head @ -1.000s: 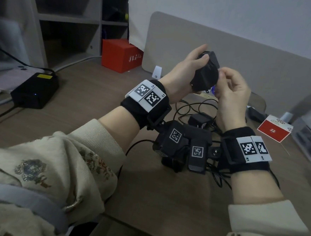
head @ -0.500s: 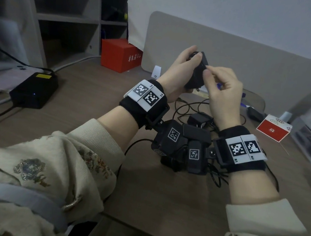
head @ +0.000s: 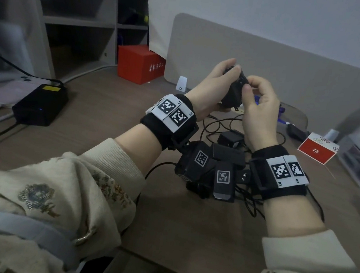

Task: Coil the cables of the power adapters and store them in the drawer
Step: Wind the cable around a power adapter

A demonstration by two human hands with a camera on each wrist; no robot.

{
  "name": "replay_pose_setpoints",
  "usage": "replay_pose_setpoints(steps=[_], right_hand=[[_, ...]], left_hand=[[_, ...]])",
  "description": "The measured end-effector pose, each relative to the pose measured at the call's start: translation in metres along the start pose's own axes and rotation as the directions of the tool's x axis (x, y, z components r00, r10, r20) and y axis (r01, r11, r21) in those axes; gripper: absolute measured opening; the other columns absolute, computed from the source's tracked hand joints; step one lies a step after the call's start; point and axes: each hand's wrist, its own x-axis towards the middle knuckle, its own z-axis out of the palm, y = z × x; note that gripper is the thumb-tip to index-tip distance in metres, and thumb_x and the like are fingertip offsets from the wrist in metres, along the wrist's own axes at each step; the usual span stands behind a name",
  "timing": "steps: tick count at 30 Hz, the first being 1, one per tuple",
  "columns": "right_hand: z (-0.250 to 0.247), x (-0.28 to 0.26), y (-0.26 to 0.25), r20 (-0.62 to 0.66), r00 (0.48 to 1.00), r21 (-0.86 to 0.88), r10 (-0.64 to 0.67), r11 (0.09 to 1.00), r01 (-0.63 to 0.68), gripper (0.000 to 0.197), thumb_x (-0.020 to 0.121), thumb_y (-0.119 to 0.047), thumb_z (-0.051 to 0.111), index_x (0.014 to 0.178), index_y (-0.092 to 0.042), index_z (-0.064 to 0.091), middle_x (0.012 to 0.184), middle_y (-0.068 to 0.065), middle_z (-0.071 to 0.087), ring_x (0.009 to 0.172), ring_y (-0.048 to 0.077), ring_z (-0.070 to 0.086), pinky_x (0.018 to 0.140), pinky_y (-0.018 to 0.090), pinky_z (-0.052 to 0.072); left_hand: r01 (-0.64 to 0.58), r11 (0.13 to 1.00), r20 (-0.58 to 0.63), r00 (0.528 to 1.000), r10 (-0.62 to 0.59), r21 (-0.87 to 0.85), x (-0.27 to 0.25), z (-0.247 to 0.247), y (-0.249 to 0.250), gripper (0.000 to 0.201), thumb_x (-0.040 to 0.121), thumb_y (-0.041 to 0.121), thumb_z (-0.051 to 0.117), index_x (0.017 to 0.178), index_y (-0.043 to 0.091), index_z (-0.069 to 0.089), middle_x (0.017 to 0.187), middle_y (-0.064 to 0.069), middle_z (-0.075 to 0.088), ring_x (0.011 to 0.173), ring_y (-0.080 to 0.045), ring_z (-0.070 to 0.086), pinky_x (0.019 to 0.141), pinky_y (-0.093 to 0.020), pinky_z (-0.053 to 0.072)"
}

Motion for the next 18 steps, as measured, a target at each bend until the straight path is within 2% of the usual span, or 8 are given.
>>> replay_pose_setpoints(steps=[2, 4, 7, 10, 13, 15, 18], right_hand=[[0.0005, 0.0007, -0.0004, 0.01, 0.999, 0.09, 0.035, 0.995, -0.036, 0.014, 0.092, -0.022, 0.049, 0.093, -0.032, 0.06, 0.103, 0.004, 0.062, 0.094, 0.012, 0.055, 0.081, 0.021, 0.045], [-0.0002, 0.0019, -0.0003, 0.012, 0.998, 0.168, 0.062, 0.984, -0.063, 0.013, 0.091, -0.024, 0.051, 0.092, -0.031, 0.061, 0.098, 0.0, 0.062, 0.089, 0.01, 0.054, 0.077, 0.023, 0.044], [-0.0007, 0.0026, -0.0001, -0.006, 0.998, 0.21, 0.062, 0.976, -0.059, 0.01, 0.088, -0.03, 0.055, 0.091, -0.033, 0.064, 0.093, -0.002, 0.063, 0.09, 0.015, 0.056, 0.082, 0.032, 0.049], [-0.0011, 0.0033, -0.0001, -0.058, 0.994, 0.252, 0.097, 0.965, -0.079, 0.01, 0.084, -0.034, 0.058, 0.086, -0.035, 0.068, 0.094, 0.006, 0.065, 0.094, 0.028, 0.06, 0.09, 0.045, 0.051], [-0.0001, 0.0026, 0.0, -0.063, 0.993, 0.246, 0.101, 0.966, -0.082, 0.016, 0.08, -0.04, 0.059, 0.089, -0.031, 0.068, 0.095, 0.012, 0.065, 0.094, 0.03, 0.06, 0.09, 0.046, 0.05], [0.0018, 0.0017, -0.0017, -0.072, 0.991, 0.236, 0.11, 0.967, -0.09, 0.016, 0.078, -0.042, 0.059, 0.088, -0.034, 0.069, 0.094, 0.008, 0.064, 0.094, 0.027, 0.059, 0.092, 0.046, 0.049], [0.0034, 0.0005, -0.0062, -0.073, 0.99, 0.253, 0.122, 0.962, -0.101, 0.013, 0.077, -0.041, 0.06, 0.081, -0.042, 0.072, 0.092, 0.006, 0.061, 0.091, 0.02, 0.056, 0.087, 0.039, 0.049]], left_hand=[[-0.015, 1.0, 0.012, 1.0, 0.015, -0.004, 0.0007, -0.0013, -0.0002, 0.042, 0.107, 0.032, 0.035, 0.148, 0.027, 0.033, 0.111, 0.004, 0.051, 0.091, -0.018, 0.057, 0.067, -0.028, 0.048], [-0.035, 0.999, 0.037, 0.999, 0.035, -0.013, 0.0004, -0.0029, -0.0004, 0.04, 0.107, 0.031, 0.033, 0.147, 0.028, 0.034, 0.107, 0.004, 0.051, 0.092, -0.019, 0.058, 0.064, -0.028, 0.047], [-0.055, 0.998, 0.089, 0.994, 0.057, -0.033, -0.0011, -0.0042, 0.0001, 0.04, 0.106, 0.029, 0.037, 0.146, 0.029, 0.036, 0.113, 0.002, 0.05, 0.097, -0.02, 0.058, 0.063, -0.028, 0.047], [-0.039, 0.998, 0.109, 0.993, 0.045, -0.048, -0.0019, -0.0025, 0.0013, 0.048, 0.101, 0.015, 0.044, 0.147, 0.027, 0.033, 0.116, 0.002, 0.048, 0.094, -0.02, 0.058, 0.069, -0.03, 0.047], [-0.057, 0.998, 0.084, 0.995, 0.059, -0.033, -0.0007, -0.0003, 0.001, 0.051, 0.099, 0.009, 0.038, 0.147, 0.024, 0.034, 0.112, 0.001, 0.047, 0.087, -0.018, 0.058, 0.067, -0.031, 0.049], [-0.074, 0.997, 0.048, 0.996, 0.074, -0.014, -0.0001, 0.0002, 0.0008, 0.048, 0.099, 0.011, 0.036, 0.145, 0.025, 0.037, 0.112, 0.0, 0.048, 0.084, -0.017, 0.058, 0.062, -0.03, 0.052], [-0.088, 0.996, 0.005, 0.996, 0.088, -0.03, -0.0001, 0.0019, 0.0002, 0.046, 0.099, 0.012, 0.037, 0.144, 0.024, 0.04, 0.117, -0.003, 0.048, 0.09, -0.02, 0.058, 0.06, -0.029, 0.053]])
